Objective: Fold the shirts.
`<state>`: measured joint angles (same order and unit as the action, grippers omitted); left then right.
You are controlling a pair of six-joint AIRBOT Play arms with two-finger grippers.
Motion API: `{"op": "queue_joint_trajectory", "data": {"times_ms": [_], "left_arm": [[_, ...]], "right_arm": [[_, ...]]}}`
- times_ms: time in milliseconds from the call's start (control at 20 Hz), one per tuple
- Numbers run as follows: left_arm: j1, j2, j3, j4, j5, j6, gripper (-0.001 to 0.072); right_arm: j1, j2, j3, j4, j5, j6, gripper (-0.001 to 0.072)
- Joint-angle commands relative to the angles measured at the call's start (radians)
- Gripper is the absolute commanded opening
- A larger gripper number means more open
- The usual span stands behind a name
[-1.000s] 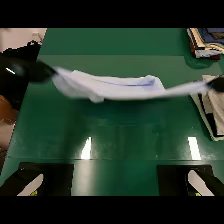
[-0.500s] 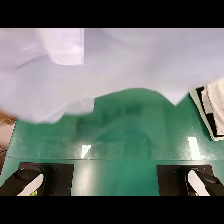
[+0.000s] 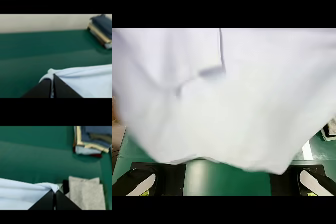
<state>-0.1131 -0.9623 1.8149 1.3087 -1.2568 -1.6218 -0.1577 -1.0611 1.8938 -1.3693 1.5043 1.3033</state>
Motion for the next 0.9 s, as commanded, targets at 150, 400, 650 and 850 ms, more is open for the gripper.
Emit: {"op": "queue_joint_trajectory", "data": {"times_ms": [150, 400, 650, 850], "left_arm": [[0.002, -0.299, -0.365, 0.03, 0.066, 0.081, 0.0023], [0.006, -0.529, -0.326, 0.014, 0.411, 0.085, 0.0022], [0.027, -0.64, -0.257, -0.011, 0.553, 0.085, 0.0022], [0.075, -0.626, -0.257, -0.019, 0.409, 0.136, 0.0022]], "right_arm": [[0.057, -0.32, -0.281, -0.011, 0.027, 0.005, 0.0017], [0.111, -0.601, -0.19, -0.011, -0.126, 0.006, 0.0017], [0.125, -0.757, 0.021, -0.011, -0.182, 0.006, 0.0016], [0.125, -0.746, 0.041, -0.013, -0.18, 0.006, 0.0016]]}}
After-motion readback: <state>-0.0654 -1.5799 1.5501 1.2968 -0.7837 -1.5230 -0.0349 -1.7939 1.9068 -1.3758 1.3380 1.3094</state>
